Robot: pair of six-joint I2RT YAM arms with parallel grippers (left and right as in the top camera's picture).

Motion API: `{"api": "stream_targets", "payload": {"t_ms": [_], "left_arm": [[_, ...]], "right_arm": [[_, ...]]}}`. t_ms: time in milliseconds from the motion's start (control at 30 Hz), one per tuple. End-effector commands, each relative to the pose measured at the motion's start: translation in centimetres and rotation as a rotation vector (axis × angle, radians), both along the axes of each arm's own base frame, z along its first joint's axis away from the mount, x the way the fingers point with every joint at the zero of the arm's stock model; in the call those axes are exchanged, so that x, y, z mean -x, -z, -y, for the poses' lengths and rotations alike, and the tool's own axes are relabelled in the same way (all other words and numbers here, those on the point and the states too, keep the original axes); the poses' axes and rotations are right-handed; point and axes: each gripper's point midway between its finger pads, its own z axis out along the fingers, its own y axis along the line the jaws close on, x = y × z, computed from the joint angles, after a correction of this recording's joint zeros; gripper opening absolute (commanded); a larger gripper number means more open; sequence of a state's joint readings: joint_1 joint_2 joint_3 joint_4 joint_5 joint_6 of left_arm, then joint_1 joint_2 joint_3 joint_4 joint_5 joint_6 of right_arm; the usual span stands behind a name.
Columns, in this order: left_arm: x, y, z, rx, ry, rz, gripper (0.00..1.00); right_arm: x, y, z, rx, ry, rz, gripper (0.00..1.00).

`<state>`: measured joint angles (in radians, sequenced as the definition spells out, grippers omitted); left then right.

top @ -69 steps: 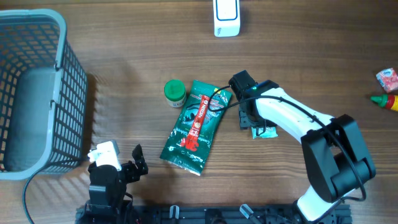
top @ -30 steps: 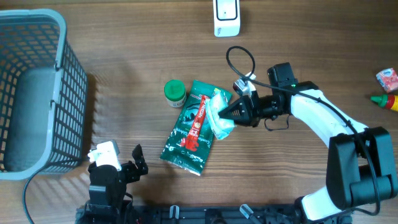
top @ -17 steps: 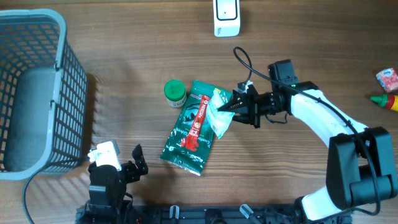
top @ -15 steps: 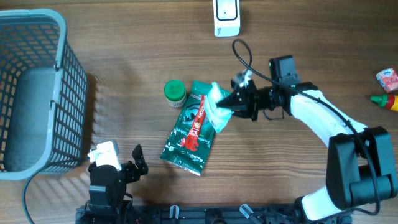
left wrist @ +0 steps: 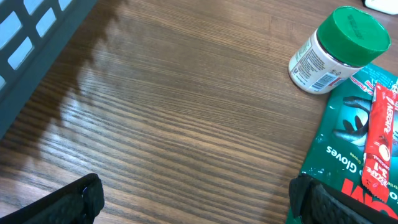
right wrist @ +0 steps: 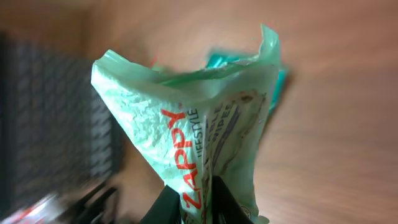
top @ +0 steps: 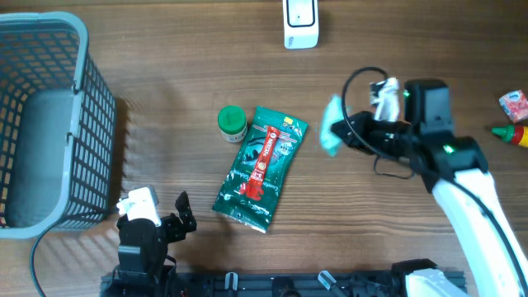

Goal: Scan the item barcode
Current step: 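Lift the wipes pack and hold it at the white scanner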

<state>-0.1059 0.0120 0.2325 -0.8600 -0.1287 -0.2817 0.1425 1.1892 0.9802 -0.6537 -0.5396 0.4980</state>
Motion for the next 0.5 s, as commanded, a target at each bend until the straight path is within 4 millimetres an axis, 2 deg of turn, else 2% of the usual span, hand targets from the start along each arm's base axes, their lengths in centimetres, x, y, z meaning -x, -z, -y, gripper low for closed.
{"api": "stream_targets", "payload": {"t_ms": [0,67,133,233,333,400,467], "left_arm": [[0.0,0.0,0.2,-0.007,0.017,0.004,1.0],[0.0,0.0,0.2,-0.007,0.017,0.004,1.0],[0.0,0.0,0.2,-0.007,0.017,0.004,1.0],[0.0,0.0,0.2,-0.007,0.017,0.004,1.0],[0.0,0.0,0.2,-0.007,0.017,0.004,1.0],[0.0,0.0,0.2,-0.007,0.017,0.004,1.0],[0.0,0.0,0.2,-0.007,0.017,0.004,1.0]], "right_arm": [[-2.5,-1.3,2.6,0.15,0.1,0.158,0.05],[-4.1,-1.0,2.4,0.148,0.1,0.184,0.05],[-6.3,0.1,1.9,0.146,0.098,0.2,0.05],[-9.9,1.1,0.2,0.135,0.073,0.25,0.05],[-15.6,1.2,-1.5,0.173,0.081,0.334,0.05],[-20.3,0.6,-2.5,0.243,0.104,0.408,0.05],[-23.8,0.2,-3.7,0.282,0.103,0.456,0.05]]}}
